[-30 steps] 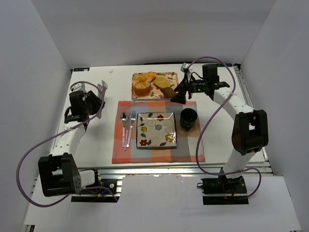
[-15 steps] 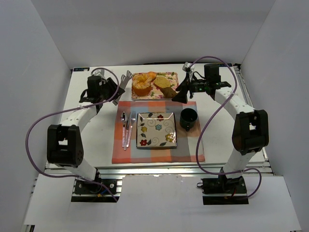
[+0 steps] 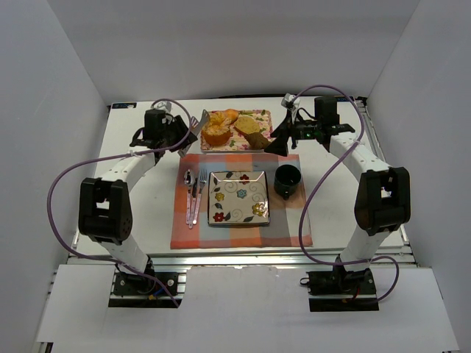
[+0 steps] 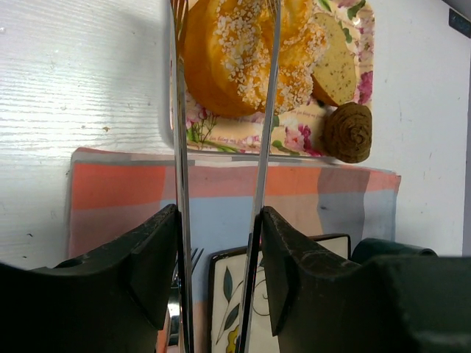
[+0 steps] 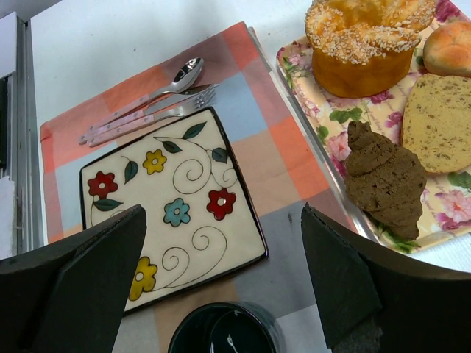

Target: Place the bread

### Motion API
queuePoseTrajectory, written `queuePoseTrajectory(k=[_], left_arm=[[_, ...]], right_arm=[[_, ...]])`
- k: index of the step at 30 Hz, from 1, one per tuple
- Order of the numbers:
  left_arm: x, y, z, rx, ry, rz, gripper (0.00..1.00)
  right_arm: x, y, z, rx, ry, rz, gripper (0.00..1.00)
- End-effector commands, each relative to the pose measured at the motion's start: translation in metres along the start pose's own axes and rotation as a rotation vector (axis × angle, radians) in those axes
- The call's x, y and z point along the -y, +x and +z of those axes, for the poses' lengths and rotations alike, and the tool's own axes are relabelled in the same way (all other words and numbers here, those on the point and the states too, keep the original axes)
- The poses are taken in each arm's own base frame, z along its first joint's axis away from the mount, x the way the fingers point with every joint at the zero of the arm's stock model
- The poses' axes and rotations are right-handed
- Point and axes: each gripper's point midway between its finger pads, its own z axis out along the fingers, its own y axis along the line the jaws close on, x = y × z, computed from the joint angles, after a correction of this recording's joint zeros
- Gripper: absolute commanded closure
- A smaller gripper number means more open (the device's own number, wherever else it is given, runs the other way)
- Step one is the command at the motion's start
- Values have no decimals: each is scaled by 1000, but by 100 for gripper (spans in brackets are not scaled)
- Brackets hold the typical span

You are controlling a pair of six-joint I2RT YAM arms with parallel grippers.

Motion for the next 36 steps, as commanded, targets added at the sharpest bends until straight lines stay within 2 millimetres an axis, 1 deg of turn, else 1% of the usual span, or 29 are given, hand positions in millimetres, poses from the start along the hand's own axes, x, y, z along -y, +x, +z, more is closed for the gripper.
queuePoseTrajectory(k=[1, 6, 10, 15, 19, 24, 25, 27, 29, 30, 33, 34, 36], left_arm=[[16, -20, -10, 41, 27, 41, 43], [26, -12, -14, 5, 82, 45, 43], [28, -3, -21, -13, 103, 50, 43], [24, 6, -23, -39, 99, 48, 43], [15, 11, -20, -55, 61, 53, 44], [12, 16, -17, -80, 41, 66, 50], [13, 16, -18, -79, 43, 67, 52], [17, 11, -21, -59, 56, 69, 61], [24, 2, -23, -20, 78, 67, 69], [29, -3, -27, -1, 91, 65, 77], [43, -18, -35, 69, 136, 58, 90], [50, -27, -43, 115, 163, 64, 91], [57, -34, -53, 152, 187, 57, 93]], right_arm=[[-4, -13, -5, 35, -15, -37, 11], [-4, -13, -5, 35, -17, -35, 11], [-4, -12, -5, 35, -16, -34, 10], [-5, -13, -5, 37, -20, -32, 11], [-5, -14, -5, 41, -20, -31, 11], [-5, -16, -5, 45, -21, -30, 11], [-5, -16, -5, 45, -21, -30, 11], [-5, -16, -5, 45, -21, -29, 11], [-5, -16, -5, 45, -19, -30, 11], [-6, -17, -6, 46, -20, -31, 10], [-6, -17, -6, 46, -20, -31, 11], [-6, -17, -6, 47, -20, -33, 11], [-7, -18, -6, 48, -20, -37, 11]])
